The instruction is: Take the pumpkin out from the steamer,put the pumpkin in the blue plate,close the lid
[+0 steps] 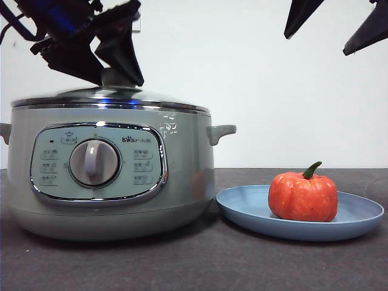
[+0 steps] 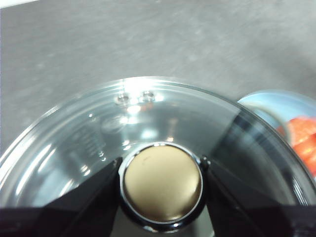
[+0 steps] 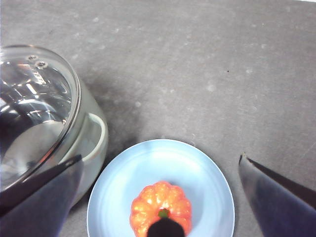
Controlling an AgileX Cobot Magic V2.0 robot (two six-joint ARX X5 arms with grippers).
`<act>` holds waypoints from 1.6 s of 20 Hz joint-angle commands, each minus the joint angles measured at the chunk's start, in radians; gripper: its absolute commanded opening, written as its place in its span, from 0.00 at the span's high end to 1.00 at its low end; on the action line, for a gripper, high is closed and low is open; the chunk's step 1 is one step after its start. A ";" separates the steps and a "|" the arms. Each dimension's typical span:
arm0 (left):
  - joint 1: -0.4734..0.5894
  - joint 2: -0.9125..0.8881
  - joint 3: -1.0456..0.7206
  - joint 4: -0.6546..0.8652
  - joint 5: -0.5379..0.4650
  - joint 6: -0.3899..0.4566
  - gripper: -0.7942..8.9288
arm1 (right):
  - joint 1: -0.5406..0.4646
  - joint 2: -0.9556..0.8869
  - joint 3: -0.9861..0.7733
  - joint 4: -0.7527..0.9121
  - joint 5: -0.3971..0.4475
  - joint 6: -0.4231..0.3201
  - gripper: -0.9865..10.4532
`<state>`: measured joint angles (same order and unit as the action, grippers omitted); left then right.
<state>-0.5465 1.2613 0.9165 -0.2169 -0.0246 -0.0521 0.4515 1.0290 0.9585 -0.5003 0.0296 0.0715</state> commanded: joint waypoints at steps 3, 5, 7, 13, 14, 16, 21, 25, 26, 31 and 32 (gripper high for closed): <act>-0.005 0.013 -0.026 -0.046 -0.022 0.049 0.92 | 0.000 -0.003 -0.007 0.006 0.003 0.009 0.42; -0.005 0.013 -0.026 -0.046 -0.021 0.049 0.87 | 0.000 -0.003 -0.007 0.006 0.003 0.009 0.42; -0.004 0.013 -0.026 -0.045 -0.023 0.047 0.52 | 0.000 -0.003 -0.007 0.006 0.003 0.009 0.42; -0.004 0.001 -0.026 -0.039 -0.024 0.029 0.40 | 0.000 -0.003 -0.007 0.006 0.003 0.009 0.42; -0.004 -0.013 -0.025 -0.038 -0.024 0.028 0.40 | 0.000 -0.003 -0.007 0.006 0.003 0.009 0.42; -0.005 -0.056 -0.024 -0.038 -0.023 0.024 0.40 | 0.000 -0.003 -0.007 0.006 0.003 0.009 0.42; -0.004 -0.227 -0.024 -0.063 -0.019 -0.003 0.42 | 0.000 -0.029 -0.007 0.006 -0.003 0.005 0.54; -0.004 -0.370 -0.024 -0.174 -0.019 0.000 0.86 | 0.000 -0.101 -0.008 0.005 -0.003 -0.021 0.79; -0.004 -0.396 -0.024 -0.200 -0.021 0.000 0.93 | 0.000 -0.121 -0.008 0.000 -0.003 -0.021 0.88; -0.004 -0.462 -0.053 -0.270 -0.019 -0.022 0.93 | 0.002 -0.221 -0.097 0.056 -0.005 0.018 0.93; -0.004 -0.484 -0.076 -0.257 -0.008 -0.043 0.93 | 0.001 -0.249 -0.138 0.084 -0.005 0.045 0.93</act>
<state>-0.5491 0.7815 0.8516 -0.4778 -0.0330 -0.0723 0.4515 0.7792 0.8368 -0.4149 0.0261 0.0841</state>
